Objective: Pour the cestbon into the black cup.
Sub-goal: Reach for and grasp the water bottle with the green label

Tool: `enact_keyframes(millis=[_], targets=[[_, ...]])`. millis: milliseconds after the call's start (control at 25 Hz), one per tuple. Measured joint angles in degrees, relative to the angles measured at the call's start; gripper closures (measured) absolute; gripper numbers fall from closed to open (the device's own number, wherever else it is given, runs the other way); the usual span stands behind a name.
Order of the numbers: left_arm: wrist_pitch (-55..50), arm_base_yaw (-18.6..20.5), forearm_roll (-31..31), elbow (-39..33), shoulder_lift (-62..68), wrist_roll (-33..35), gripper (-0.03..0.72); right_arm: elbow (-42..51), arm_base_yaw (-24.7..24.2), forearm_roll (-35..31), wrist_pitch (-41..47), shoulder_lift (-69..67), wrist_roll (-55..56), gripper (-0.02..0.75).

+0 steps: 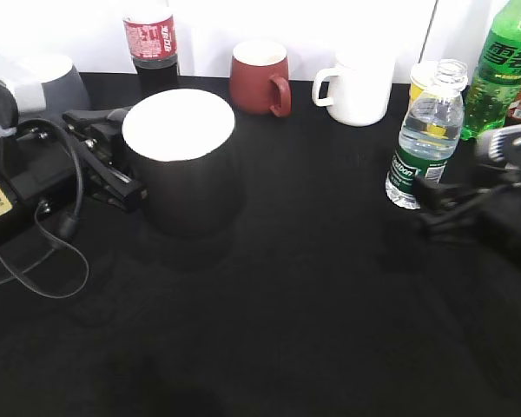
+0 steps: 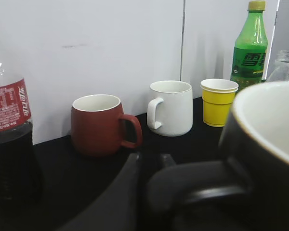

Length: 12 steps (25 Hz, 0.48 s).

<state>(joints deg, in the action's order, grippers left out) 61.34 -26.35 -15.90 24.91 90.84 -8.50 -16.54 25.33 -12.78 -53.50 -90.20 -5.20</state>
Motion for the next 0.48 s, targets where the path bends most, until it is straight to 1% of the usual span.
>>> enact_keyframes(millis=[40,120,200,320,480], targets=[[0.00,0.00,-0.07,0.00,0.00,0.00,0.624,0.00,0.00,2.84,-2.93,-2.65,2.00,0.113],[0.00,0.00,-0.07,0.00,0.00,0.00,0.624,0.00,0.00,4.38,-6.65,-7.06,3.16,0.078],[0.00,0.00,-0.07,0.00,0.00,0.00,0.623,-0.41,0.00,3.37,-8.86,-8.99,3.14,0.076],[0.00,0.00,-0.07,0.00,0.00,0.00,0.623,-2.40,0.00,-1.46,-9.25,-9.27,1.19,0.076],[0.00,0.00,-0.07,0.00,0.00,0.00,0.622,-5.61,0.00,-3.06,-9.43,-13.33,0.31,0.076]])
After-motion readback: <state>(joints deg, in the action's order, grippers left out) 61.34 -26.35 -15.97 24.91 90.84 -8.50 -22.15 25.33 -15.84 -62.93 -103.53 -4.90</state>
